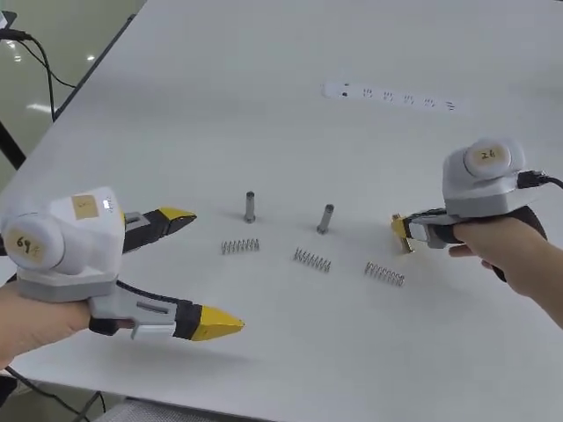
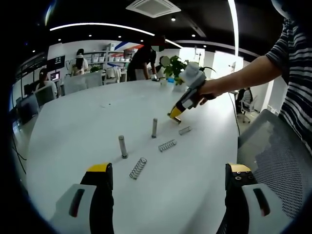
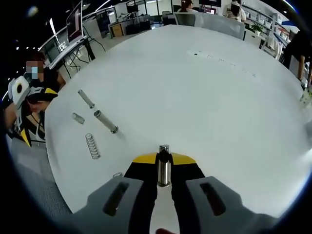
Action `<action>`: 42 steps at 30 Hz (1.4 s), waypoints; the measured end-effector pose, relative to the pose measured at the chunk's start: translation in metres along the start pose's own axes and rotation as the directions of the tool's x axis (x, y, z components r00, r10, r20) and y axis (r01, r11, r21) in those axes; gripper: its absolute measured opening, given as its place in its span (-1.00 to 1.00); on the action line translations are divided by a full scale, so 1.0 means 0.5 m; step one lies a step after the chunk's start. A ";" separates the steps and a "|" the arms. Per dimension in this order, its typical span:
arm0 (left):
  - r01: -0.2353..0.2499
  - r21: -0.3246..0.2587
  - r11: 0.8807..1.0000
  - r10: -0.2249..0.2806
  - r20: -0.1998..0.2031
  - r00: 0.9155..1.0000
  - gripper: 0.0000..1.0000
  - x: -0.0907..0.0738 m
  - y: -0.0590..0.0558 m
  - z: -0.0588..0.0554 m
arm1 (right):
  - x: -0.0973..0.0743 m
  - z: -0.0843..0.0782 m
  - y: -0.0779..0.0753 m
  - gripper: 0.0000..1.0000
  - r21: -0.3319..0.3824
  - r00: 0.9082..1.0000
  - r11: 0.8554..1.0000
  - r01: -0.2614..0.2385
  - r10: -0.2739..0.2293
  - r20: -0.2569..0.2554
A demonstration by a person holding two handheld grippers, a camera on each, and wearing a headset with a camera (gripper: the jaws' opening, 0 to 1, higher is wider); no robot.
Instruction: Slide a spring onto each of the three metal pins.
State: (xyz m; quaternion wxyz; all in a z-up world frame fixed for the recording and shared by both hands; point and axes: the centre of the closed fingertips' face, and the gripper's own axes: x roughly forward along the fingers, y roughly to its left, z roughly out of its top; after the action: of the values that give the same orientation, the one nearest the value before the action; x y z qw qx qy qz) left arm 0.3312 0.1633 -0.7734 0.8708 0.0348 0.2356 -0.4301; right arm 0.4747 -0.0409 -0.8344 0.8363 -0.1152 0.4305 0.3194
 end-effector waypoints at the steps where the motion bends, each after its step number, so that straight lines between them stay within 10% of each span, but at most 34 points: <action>1: -0.001 -0.002 1.000 0.001 0.002 1.000 0.90 0.000 0.001 0.001 | -0.001 0.001 0.001 -0.80 -0.002 1.000 1.000 -0.002 0.002 0.006; 42: -0.006 -0.003 1.000 0.006 -0.005 1.000 0.90 -0.002 -0.001 -0.002 | -0.014 0.025 0.009 -0.79 -0.050 0.994 0.999 0.014 -0.008 0.107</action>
State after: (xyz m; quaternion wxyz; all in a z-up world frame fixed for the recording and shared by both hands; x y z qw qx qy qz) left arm 0.3300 0.1642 -0.7738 0.8715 0.0355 0.2385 -0.4270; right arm 0.4766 -0.0347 -0.8209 0.8566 -0.1214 0.3765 0.3311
